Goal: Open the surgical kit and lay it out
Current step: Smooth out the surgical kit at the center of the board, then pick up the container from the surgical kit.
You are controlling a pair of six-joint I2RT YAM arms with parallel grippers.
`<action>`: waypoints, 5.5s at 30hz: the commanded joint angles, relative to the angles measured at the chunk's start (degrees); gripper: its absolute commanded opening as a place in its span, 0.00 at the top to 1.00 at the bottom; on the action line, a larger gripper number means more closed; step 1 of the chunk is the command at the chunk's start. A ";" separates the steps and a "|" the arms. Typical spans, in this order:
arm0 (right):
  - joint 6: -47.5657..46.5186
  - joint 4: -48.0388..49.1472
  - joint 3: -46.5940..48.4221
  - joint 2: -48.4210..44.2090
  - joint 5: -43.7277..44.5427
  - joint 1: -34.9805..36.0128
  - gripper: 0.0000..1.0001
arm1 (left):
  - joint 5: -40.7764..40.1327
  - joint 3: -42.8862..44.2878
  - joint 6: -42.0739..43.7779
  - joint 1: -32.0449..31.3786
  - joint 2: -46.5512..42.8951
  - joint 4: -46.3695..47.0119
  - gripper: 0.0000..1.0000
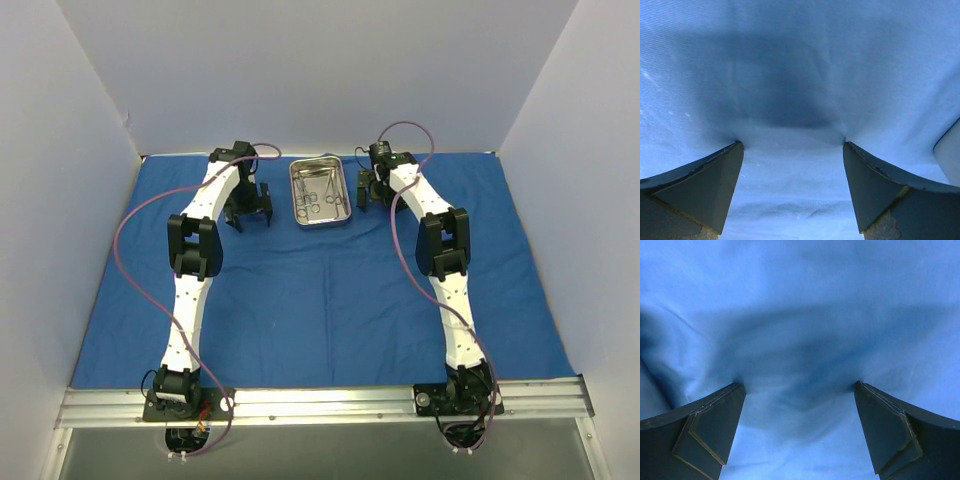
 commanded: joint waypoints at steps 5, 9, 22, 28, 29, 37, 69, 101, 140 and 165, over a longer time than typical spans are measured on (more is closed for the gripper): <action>-1.55 -3.90 10.09 12.63 2.56 -0.41 0.00 | 0.75 6.76 -0.73 5.79 8.14 2.67 0.07; -1.64 -3.29 11.79 14.13 2.21 -0.50 0.00 | 5.16 7.99 -0.29 8.77 9.55 4.52 0.10; -1.20 -1.70 5.05 -6.06 0.71 0.38 0.00 | 5.69 -1.04 -1.43 10.80 -10.37 8.30 0.07; -2.61 -2.68 -11.21 -19.77 0.98 4.68 0.00 | 2.61 -12.56 -0.12 9.14 -19.27 9.53 0.06; -2.87 -2.33 -16.20 -22.92 -0.76 5.29 0.00 | 2.78 -13.53 0.41 8.87 -19.37 9.88 0.06; -1.64 2.33 -31.80 -28.05 -3.06 8.90 0.01 | 17.00 -5.65 1.03 7.73 -8.93 18.04 0.06; -3.31 3.23 -43.52 -32.27 -0.87 8.21 0.00 | 8.71 11.06 -5.74 8.60 2.97 4.79 0.09; 1.00 4.45 -28.36 -20.06 -9.13 2.49 0.21 | 3.32 -55.01 1.74 10.36 -41.43 15.33 0.11; 1.70 1.46 -26.35 -22.60 -1.75 6.01 0.05 | -1.34 -56.96 3.84 18.36 -47.31 16.38 0.06; -1.02 15.52 6.08 -1.52 -7.99 6.62 0.07 | 7.71 -63.20 4.19 18.18 -54.26 20.08 0.06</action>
